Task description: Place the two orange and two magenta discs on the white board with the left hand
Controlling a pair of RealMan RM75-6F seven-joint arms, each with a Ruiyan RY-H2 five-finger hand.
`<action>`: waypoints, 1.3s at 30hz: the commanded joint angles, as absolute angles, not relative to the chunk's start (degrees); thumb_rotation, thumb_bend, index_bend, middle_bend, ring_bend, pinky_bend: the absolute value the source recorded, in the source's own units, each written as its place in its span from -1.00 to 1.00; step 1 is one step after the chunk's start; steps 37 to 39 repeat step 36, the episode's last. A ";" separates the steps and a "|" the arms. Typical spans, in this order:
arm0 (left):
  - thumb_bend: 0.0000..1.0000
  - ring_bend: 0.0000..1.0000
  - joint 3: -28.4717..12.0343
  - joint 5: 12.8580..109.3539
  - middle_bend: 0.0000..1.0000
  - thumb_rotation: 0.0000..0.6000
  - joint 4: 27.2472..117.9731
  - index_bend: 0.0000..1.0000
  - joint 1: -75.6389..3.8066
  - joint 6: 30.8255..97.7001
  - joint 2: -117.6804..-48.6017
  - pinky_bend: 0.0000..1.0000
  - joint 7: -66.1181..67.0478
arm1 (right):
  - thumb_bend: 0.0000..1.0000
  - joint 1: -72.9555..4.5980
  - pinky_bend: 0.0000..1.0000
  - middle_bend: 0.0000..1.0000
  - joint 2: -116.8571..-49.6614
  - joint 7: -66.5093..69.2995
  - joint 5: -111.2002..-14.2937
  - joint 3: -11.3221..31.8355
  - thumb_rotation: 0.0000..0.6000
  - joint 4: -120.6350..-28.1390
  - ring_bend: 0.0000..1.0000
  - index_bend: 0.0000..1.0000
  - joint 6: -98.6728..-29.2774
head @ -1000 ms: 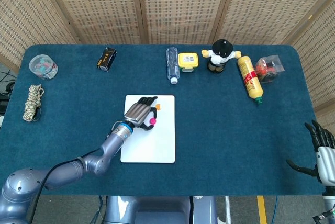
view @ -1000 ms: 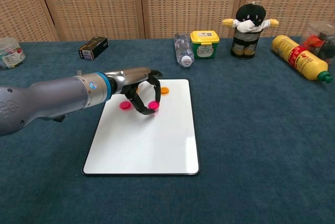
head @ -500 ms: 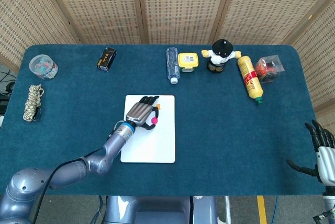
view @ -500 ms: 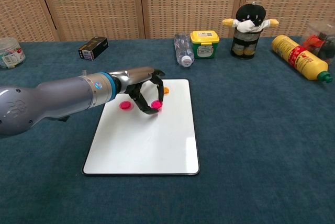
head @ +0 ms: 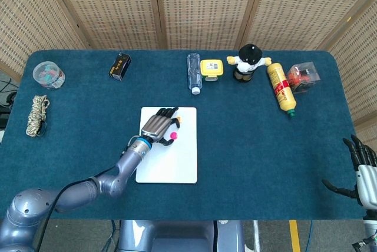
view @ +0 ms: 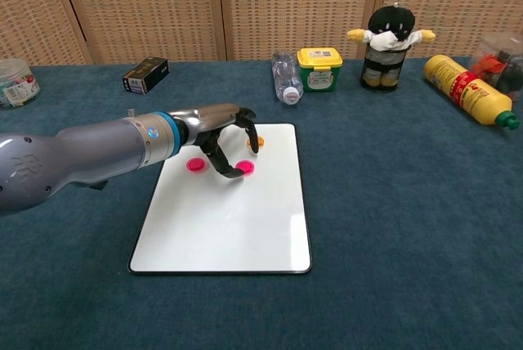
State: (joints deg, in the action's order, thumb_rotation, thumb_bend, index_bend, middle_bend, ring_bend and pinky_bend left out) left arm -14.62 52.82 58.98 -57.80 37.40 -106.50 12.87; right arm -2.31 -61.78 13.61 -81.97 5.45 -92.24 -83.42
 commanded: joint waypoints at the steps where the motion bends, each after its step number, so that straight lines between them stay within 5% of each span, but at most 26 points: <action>1: -0.38 -1.00 -14.69 52.96 -1.00 1.00 59.26 -0.41 -57.76 37.59 -106.34 -1.00 12.68 | -0.94 -2.31 -1.00 -1.00 -61.78 13.61 -81.99 5.45 1.00 -92.23 -1.00 -1.00 -83.44; 7: -0.38 -1.00 -14.87 55.61 -1.00 1.00 62.77 -0.48 -56.71 39.82 -104.38 -1.00 10.81 | -0.94 -2.34 -1.00 -1.00 -61.79 13.60 -81.96 5.48 1.00 -92.16 -1.00 -1.00 -83.39; 12: -0.39 -1.00 -12.98 62.37 -1.00 1.00 71.61 -0.73 -52.44 45.80 -98.37 -1.00 7.63 | -0.94 -2.32 -1.00 -1.00 -61.90 13.41 -82.09 5.50 1.00 -92.01 -1.00 -1.00 -83.61; 15: -0.72 -1.00 -11.43 65.48 -1.00 1.00 76.19 -0.96 -49.40 49.98 -94.66 -1.00 6.78 | -0.94 -2.29 -1.00 -1.00 -61.97 13.20 -82.21 5.49 1.00 -91.94 -1.00 -1.00 -83.78; 18: -1.00 -1.00 -7.04 69.27 -1.00 1.00 83.21 -1.00 -41.31 60.94 -86.88 -1.00 9.15 | -0.94 -2.22 -1.00 -1.00 -62.31 12.21 -82.68 5.47 1.00 -91.61 -1.00 -1.00 -84.43; 28: -1.00 -1.00 0.07 71.72 -1.00 1.00 89.82 -1.00 -22.86 80.84 -76.28 -1.00 4.74 | -0.94 -2.13 -1.00 -1.00 -63.94 8.36 -84.55 5.45 1.00 -89.69 -1.00 -1.00 -86.82; 39: -1.00 -1.00 2.25 74.27 -1.00 1.00 88.72 -1.00 -13.52 88.78 -73.48 -1.00 -0.95 | -0.94 -1.89 -1.00 -1.00 -64.83 7.08 -85.23 5.50 1.00 -89.14 -1.00 -1.00 -88.21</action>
